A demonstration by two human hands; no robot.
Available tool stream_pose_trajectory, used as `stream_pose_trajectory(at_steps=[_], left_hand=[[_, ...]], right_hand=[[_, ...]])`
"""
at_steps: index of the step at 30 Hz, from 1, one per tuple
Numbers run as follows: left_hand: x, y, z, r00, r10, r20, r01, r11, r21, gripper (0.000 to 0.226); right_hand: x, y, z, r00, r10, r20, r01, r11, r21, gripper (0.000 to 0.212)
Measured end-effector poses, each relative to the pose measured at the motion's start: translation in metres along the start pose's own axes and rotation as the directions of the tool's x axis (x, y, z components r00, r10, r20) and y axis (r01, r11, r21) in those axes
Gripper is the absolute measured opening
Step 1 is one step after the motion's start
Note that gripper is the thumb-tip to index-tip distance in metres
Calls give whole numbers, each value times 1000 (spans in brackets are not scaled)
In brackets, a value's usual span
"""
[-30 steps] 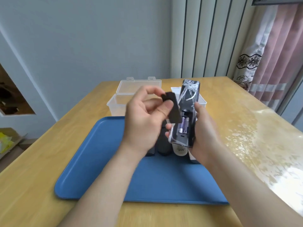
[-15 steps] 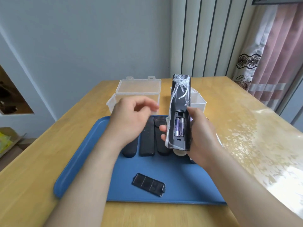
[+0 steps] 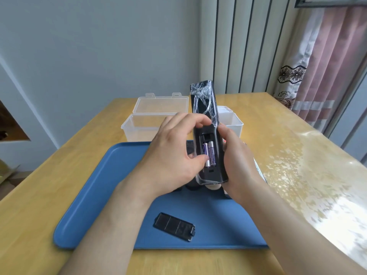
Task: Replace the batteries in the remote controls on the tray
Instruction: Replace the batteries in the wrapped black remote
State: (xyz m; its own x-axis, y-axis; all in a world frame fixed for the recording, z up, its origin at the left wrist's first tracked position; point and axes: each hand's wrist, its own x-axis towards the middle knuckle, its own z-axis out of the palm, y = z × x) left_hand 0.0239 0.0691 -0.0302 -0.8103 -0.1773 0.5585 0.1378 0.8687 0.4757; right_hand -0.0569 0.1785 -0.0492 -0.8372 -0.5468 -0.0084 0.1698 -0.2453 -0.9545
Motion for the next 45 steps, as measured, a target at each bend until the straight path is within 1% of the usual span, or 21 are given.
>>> stream_pose_trajectory(at_steps=[5,8,10,13,19,21,25,29,32,36,39,42,45], left_hand=[[-2,6,3,1000,13,0,-13,1000,-23,46],[-2,7,2,1000,28,6,-27,999,-25,44],[-2,7,1,999,34,4,-34,999,-34,44],[-2,7,2,999,45,-26,-46,998,-45,40],[-2,8,7,994,56,-90,-58,998,-23,30],[-1,8,7,993,55,-107,-60,997,-46,27],[-1,7,9,993,50,-111,-60,994,-92,27],[-1,7,12,992,66,-104,-74,994,-75,24],[-1,8,12,992,52,-115,-61,995,-80,20],[-1,9,14,988,46,-146,-53,998,-43,23],[0,8,16,987,48,-155,-51,999,-16,20],[0,7,17,989,31,-144,-39,998,-54,17],[1,5,17,992,45,-115,-51,998,-46,18]], right_hand=[[-2,-3,0,1000,-1,-8,0,1000,-15,38],[-2,-4,1,1000,4,6,-4,1000,-13,36],[-2,-5,0,1000,6,4,-6,1000,-12,39],[-4,-5,0,1000,-10,7,10,1000,-25,42],[-2,-3,1,998,-52,-20,52,998,-42,40],[0,-3,2,998,-64,-18,63,997,-45,38],[2,1,1,996,-86,-27,84,995,-51,36],[3,1,1,994,-108,-21,106,992,-67,35],[2,1,0,991,-135,-23,132,986,-101,33],[3,7,1,986,-161,-33,155,976,-152,38],[6,11,3,986,-151,-67,137,974,-182,29],[6,12,5,987,-146,-64,133,975,-177,27],[3,10,6,986,-158,-43,149,975,-162,24]])
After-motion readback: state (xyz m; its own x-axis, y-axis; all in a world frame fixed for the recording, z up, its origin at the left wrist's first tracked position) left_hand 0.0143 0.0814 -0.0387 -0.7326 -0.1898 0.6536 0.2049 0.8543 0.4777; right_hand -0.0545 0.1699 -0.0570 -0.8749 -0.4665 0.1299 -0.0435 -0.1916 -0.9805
